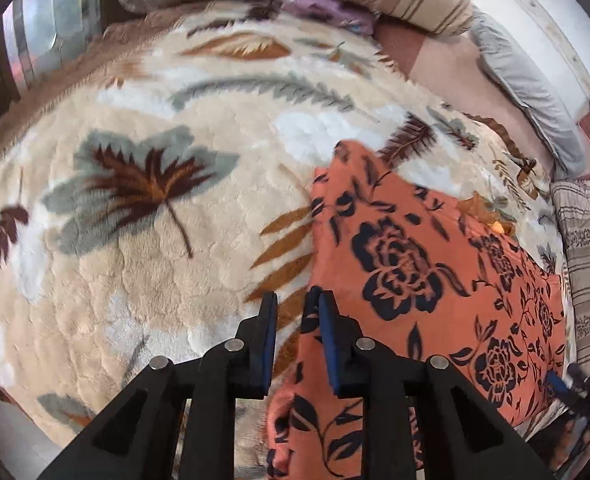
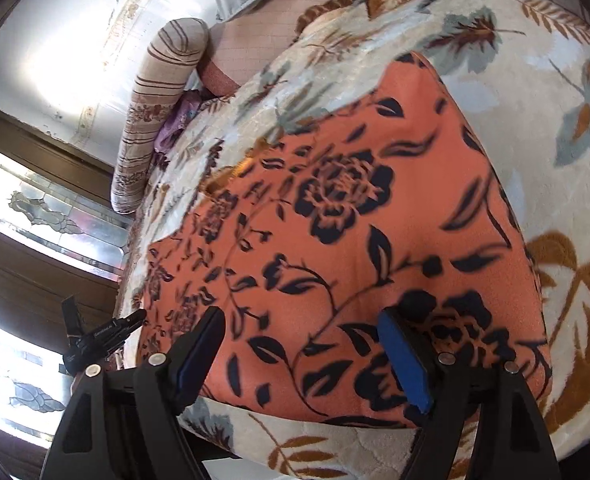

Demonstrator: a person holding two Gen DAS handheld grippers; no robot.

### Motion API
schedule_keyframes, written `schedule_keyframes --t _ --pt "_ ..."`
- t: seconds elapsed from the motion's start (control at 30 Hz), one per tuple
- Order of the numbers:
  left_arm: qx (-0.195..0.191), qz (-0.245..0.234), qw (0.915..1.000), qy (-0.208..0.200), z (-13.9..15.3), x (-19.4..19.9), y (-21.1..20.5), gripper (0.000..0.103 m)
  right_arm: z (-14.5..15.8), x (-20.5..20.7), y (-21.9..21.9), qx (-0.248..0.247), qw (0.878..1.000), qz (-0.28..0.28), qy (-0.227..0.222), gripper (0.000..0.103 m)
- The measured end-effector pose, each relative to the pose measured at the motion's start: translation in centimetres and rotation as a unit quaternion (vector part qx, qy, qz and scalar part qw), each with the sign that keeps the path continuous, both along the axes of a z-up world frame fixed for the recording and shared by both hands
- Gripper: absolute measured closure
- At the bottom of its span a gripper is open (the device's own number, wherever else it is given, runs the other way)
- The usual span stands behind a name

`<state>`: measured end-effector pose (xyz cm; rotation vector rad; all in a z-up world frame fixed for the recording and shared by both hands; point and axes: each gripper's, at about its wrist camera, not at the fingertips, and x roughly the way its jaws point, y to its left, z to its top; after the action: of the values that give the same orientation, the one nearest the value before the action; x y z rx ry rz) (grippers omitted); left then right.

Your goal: Fold small clothes

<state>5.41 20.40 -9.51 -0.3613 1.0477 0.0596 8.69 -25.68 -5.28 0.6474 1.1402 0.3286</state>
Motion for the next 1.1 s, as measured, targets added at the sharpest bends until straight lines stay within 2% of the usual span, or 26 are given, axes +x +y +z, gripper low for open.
schedule_keyframes --t 0.03,0.1,0.13,0.17,0.23,0.27,0.3,0.33,0.37,0.4,0.47,0.5,0.57,0.6,0.63,0.67,0.77,0.9,0.97,1.03,1.1 --pt "0.013 -0.006 0.9998 -0.016 0.8 0.1 -0.7 0.077 0.4 0.6 -0.1 0.013 1.000 -0.002 -0.005 0.022" --pt "0.030 -0.021 0.9988 -0.033 1.6 0.6 -2.0 0.064 1.0 2.6 -0.5 0.040 0.999 -0.010 -0.012 0.022" --pt "0.036 -0.030 0.9984 -0.031 1.5 0.8 -2.4 0.051 1.1 4.1 -0.9 0.054 0.998 -0.013 -0.019 0.022" --pt "0.046 -0.031 0.9982 -0.023 1.2 1.0 -2.7 0.048 0.7 5.9 -1.6 0.074 0.997 -0.024 -0.024 0.020" --pt "0.054 -0.028 0.9980 -0.014 0.8 1.2 -3.3 0.048 -1.6 9.5 -3.6 0.098 0.993 -0.059 -0.001 0.017" --pt "0.049 -0.027 0.9984 -0.010 0.7 1.2 -3.5 0.048 -3.4 11.1 -5.1 0.087 0.991 -0.093 0.024 0.018" --pt "0.043 -0.025 0.9987 -0.007 0.7 1.0 -3.7 0.048 -4.7 11.8 -6.4 0.092 0.986 -0.131 0.045 0.020" --pt "0.043 -0.026 0.9987 -0.004 0.8 0.8 -4.0 0.048 -5.4 11.9 -7.5 0.133 0.976 -0.165 0.055 0.020" --pt "0.047 -0.029 0.9985 -0.006 0.9 0.1 -4.3 0.048 -4.7 11.9 -7.8 0.151 0.971 -0.176 0.052 0.019" --pt "0.056 -0.032 0.9979 -0.008 1.0 -0.2 -4.5 0.048 -3.8 12.0 -7.8 0.154 0.973 -0.167 0.037 0.019" --pt "0.070 -0.034 0.9970 -0.007 0.7 -0.4 -4.9 0.047 -2.1 12.6 -7.6 0.144 0.978 -0.149 -0.005 0.018" --pt "0.071 -0.034 0.9969 -0.004 0.7 -0.6 -5.1 0.047 -2.2 13.2 -7.9 0.126 0.981 -0.148 -0.011 0.018" --pt "0.062 -0.029 0.9977 0.002 0.7 -0.9 -5.1 0.047 -4.6 14.8 -9.0 0.084 0.983 -0.162 0.025 0.017" --pt "0.059 -0.029 0.9979 0.001 0.9 -1.1 -5.2 0.047 -6.1 15.1 -9.7 0.111 0.978 -0.172 0.042 0.017" --pt "0.061 -0.030 0.9977 -0.002 1.1 -1.3 -5.2 0.047 -6.0 14.7 -10.2 0.135 0.971 -0.194 0.032 0.017" --pt "0.068 -0.031 0.9972 -0.006 1.4 -1.6 -5.3 0.047 -4.9 14.4 -9.9 0.137 0.972 -0.189 0.024 0.017" --pt "0.075 -0.034 0.9966 -0.011 1.8 -2.0 -5.6 0.047 -1.5 12.6 -7.8 0.091 0.986 -0.142 -0.007 0.017" --pt "0.069 -0.039 0.9967 -0.019 2.3 -2.8 -6.0 0.047 0.7 7.4 -5.0 0.073 0.993 -0.093 -0.012 0.017" --pt "0.069 -0.042 0.9965 -0.023 2.6 -3.4 -6.3 0.045 0.8 4.4 -4.3 0.093 0.992 -0.079 -0.016 0.017" --pt "0.066 -0.043 0.9965 -0.029 2.7 -4.0 -6.6 0.034 0.3 1.8 -3.4 0.110 0.992 -0.067 -0.012 0.016" --pt "0.067 -0.041 0.9964 -0.032 2.2 -4.5 -7.1 0.027 -2.6 0.4 -3.9 0.078 0.993 -0.082 0.028 0.016"
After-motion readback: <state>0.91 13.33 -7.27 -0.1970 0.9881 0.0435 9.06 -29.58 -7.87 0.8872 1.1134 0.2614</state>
